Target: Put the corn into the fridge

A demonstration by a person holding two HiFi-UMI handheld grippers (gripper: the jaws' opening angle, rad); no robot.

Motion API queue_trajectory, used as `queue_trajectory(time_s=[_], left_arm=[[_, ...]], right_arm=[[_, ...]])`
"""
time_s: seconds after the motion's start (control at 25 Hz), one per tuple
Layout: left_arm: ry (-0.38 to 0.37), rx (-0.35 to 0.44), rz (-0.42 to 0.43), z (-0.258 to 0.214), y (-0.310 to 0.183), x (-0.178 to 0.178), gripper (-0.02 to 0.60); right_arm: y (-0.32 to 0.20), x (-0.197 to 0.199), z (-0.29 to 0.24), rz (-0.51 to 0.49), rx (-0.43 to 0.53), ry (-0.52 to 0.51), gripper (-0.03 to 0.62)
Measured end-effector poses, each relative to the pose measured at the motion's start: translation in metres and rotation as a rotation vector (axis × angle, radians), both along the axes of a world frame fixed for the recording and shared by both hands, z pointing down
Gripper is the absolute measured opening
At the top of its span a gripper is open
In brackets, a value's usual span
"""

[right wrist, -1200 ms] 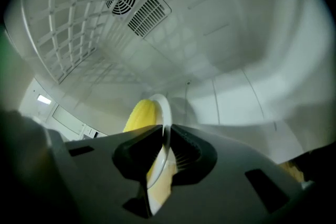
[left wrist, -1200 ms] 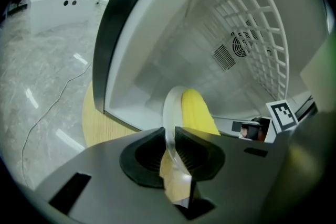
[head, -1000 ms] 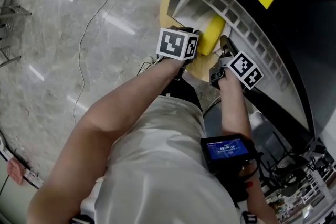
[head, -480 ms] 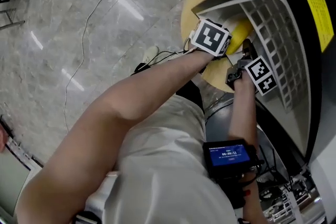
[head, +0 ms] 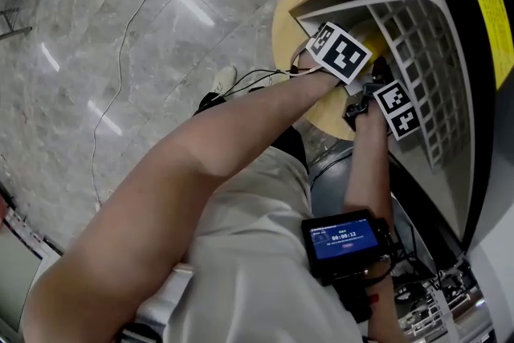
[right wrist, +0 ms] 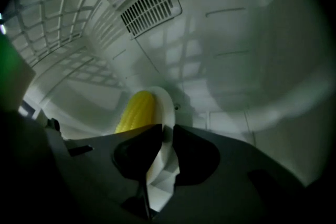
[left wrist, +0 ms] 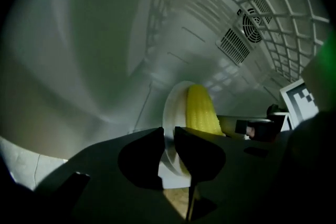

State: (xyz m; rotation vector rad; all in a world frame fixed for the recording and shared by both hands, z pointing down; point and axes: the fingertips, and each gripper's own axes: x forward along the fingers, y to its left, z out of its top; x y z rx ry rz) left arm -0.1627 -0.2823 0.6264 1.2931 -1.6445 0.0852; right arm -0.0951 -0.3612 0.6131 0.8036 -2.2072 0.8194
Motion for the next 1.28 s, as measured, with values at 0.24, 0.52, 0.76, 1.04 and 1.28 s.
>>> queue_trajectory(time_s=[0.24,0.52,0.76,1.04,1.28], left_arm=[[-0.009,-0.017,-0.003,0.004,-0.003,0.000,0.058],[-0.035,-0.030,0.014,0.004,-0.011,0.000,0.058],[-0.049,-0.024,0.030,0.003,-0.012,-0.002,0.060],[-0.099,-0.010,0.039,0.001,-0.011,-0.005,0.083],[-0.135,0.048,0.031,-0.007,-0.005,-0.020,0.110]], right_arm=[[-0.005,0.001,0.011,0.020,-0.007,0.022,0.051],[-0.009,0.004,0.017,0.015,0.008,0.053,0.066],[-0.010,0.003,0.018,0.015,0.010,0.051,0.066],[-0.011,0.000,0.008,-0.036,0.094,0.070,0.075],[-0.011,-0.005,0.007,-0.023,0.109,0.046,0.097]])
